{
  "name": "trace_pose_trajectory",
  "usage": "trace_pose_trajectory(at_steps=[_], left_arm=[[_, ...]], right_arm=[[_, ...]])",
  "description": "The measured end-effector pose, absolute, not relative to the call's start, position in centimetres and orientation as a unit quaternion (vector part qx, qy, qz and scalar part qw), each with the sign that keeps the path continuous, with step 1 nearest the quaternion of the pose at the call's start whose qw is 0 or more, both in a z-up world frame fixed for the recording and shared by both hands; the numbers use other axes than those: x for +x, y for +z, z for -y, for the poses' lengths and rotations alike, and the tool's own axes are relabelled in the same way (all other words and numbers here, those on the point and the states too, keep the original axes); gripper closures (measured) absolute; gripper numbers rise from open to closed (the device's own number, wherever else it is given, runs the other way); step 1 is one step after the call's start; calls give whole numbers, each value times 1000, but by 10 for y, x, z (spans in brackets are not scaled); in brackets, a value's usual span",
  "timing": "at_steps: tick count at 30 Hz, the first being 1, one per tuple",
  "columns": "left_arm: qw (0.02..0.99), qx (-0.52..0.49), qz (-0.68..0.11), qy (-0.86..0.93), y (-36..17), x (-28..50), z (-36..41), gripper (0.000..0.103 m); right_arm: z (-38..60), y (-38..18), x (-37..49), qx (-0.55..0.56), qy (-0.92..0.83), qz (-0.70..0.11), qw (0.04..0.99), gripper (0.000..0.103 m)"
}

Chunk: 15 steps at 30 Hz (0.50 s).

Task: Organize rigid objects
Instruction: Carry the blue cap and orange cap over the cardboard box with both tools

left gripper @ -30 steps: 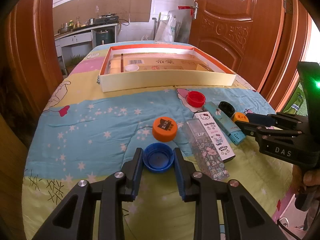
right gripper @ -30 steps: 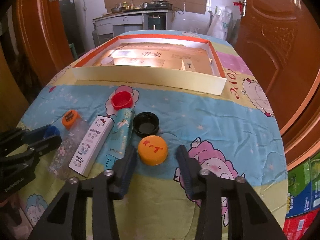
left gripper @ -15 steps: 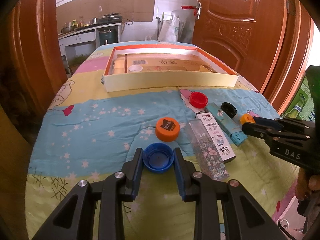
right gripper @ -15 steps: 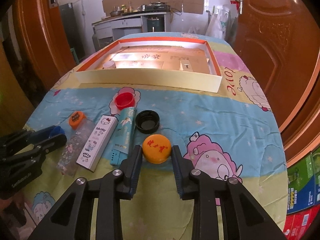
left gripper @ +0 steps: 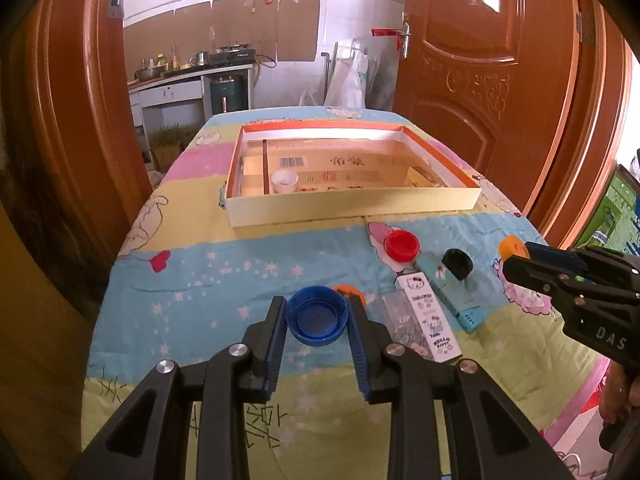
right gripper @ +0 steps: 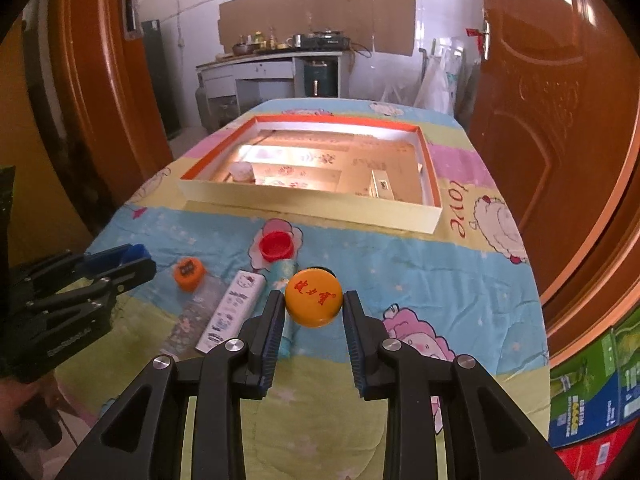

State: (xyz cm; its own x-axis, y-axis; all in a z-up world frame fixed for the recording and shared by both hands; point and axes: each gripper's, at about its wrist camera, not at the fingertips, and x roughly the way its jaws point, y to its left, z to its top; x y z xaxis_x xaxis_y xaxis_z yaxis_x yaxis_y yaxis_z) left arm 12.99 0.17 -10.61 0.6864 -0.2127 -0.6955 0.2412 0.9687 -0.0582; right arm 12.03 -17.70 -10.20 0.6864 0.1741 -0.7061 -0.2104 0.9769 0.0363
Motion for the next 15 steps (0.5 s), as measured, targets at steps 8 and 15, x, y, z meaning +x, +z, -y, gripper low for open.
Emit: trace_pose_trajectory(at_steps=[8, 15], left_arm=[[922, 22, -366, -127, -93, 140, 2, 72], [928, 37, -346, -131, -68, 160, 9, 72]], right_arm=[[172, -93, 125, -32, 112, -376, 919, 73], [172, -77, 140, -39, 112, -363, 924, 73]])
